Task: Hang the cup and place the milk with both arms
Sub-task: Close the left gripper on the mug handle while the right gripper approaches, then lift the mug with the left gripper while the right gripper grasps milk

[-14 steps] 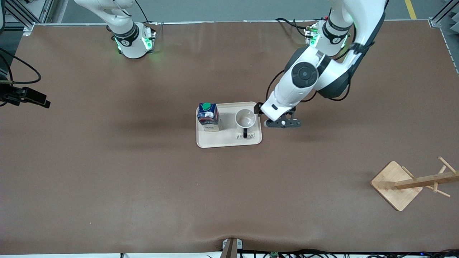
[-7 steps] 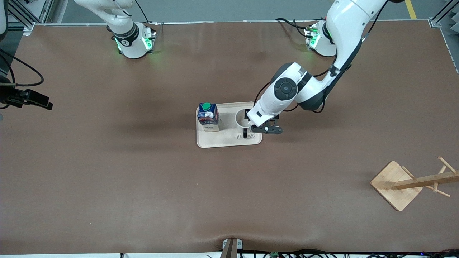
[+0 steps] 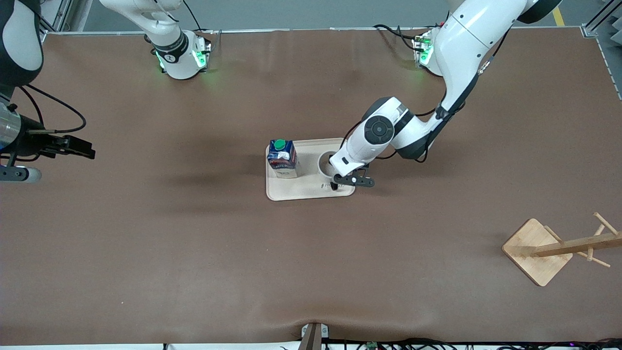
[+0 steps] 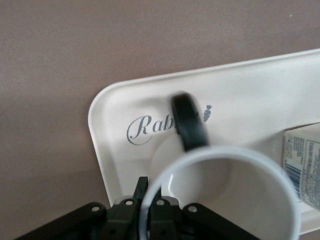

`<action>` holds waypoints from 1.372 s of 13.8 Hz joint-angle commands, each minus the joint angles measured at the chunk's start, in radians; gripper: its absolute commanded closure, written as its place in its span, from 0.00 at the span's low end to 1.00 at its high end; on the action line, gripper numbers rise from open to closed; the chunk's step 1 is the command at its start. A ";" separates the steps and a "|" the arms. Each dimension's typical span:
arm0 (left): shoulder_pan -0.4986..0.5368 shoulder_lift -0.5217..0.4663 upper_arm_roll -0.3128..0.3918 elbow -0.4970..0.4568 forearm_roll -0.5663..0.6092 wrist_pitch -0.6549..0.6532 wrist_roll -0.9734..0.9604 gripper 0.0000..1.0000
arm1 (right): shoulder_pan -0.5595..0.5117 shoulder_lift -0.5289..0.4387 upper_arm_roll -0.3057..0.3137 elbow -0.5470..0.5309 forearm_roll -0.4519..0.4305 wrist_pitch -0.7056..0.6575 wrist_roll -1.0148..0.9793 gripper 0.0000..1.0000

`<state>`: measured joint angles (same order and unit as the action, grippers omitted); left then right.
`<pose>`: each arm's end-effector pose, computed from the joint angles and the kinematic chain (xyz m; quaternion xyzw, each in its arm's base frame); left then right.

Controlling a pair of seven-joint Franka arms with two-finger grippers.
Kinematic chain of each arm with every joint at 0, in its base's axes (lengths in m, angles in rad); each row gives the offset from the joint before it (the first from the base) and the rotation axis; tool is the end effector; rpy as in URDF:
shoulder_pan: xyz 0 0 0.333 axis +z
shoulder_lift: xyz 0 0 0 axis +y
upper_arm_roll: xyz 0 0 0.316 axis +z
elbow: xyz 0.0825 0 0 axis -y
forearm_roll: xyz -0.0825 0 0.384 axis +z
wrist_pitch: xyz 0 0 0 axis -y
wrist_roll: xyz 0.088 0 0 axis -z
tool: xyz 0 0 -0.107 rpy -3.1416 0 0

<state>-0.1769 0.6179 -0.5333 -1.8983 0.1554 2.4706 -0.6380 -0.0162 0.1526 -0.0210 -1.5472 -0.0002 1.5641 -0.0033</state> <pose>0.4936 -0.4008 0.2176 0.9934 -0.0516 -0.0427 0.0928 0.5933 -0.0213 0.5473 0.9976 -0.0169 -0.0678 0.0003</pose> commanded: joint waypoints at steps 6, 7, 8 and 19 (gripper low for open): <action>0.048 -0.188 0.003 0.175 0.020 -0.388 0.000 1.00 | 0.087 0.108 0.003 0.018 0.047 0.018 0.008 0.00; 0.078 -0.202 -0.007 0.206 0.021 -0.436 0.000 1.00 | 0.100 0.108 0.001 0.018 0.157 -0.019 0.034 0.00; 0.086 -0.230 -0.004 0.220 0.021 -0.465 0.006 1.00 | 0.126 0.110 0.001 0.013 0.195 -0.025 0.108 0.00; 0.560 -0.362 -0.002 0.354 0.004 -0.677 0.621 1.00 | 0.590 0.105 0.003 -0.168 0.203 0.379 0.673 0.00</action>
<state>0.3361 0.2579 -0.5244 -1.5559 0.1617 1.8160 -0.0838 0.5206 0.2690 -0.0058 -1.6625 0.1868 1.8477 0.6123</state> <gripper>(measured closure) 0.952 0.000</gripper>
